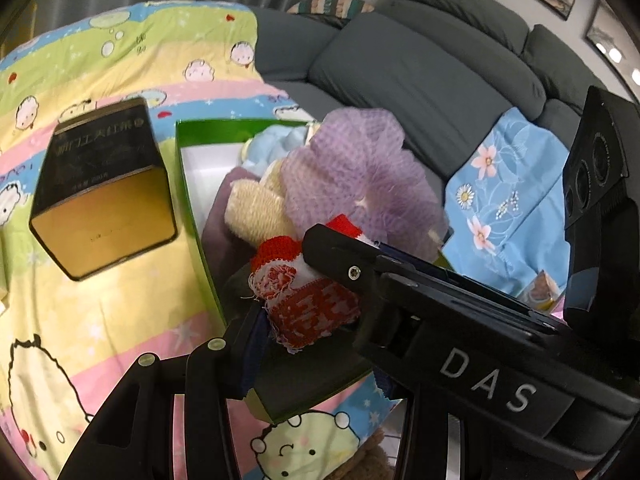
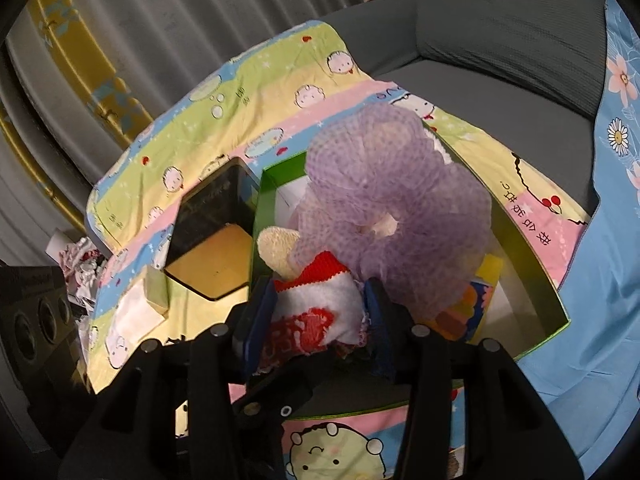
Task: Organize soft objects
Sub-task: 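Carry the red-and-white sock into the green box and release it, then withdraw the open right tool up from the green box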
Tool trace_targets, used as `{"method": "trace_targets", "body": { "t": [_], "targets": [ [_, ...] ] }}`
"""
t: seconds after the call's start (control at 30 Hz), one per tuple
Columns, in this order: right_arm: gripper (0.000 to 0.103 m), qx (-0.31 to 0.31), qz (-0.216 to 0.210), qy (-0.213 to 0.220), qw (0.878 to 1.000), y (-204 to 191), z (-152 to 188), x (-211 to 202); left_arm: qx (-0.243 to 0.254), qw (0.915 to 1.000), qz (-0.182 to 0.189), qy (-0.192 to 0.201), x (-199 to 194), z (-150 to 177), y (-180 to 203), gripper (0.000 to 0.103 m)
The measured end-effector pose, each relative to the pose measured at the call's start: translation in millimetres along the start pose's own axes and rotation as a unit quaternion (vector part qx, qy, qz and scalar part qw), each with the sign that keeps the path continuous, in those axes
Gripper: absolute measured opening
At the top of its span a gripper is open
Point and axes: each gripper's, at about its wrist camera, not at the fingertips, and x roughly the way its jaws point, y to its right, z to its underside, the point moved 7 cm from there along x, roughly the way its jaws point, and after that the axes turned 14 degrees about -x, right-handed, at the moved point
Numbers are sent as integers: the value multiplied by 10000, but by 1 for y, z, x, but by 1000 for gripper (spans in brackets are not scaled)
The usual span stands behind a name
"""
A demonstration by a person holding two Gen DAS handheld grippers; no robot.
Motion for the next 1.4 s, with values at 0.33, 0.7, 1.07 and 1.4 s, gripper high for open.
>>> {"method": "trace_targets", "body": {
  "t": [0.33,0.7,1.07,1.4],
  "targets": [
    [49,222,105,-220,9995,10,4,16,122,9993,-194,-309,17,0,-2,45],
    [57,319,74,-211,9992,12,4,19,160,9991,-211,-341,20,-2,-3,45],
    [88,137,182,286,9993,-1,-8,-16,371,9976,-379,448,-35,-9,-5,78],
    [100,-50,829,1024,9913,-8,-17,-70,459,9921,-467,1071,-88,-12,-3,82]
  ]
}}
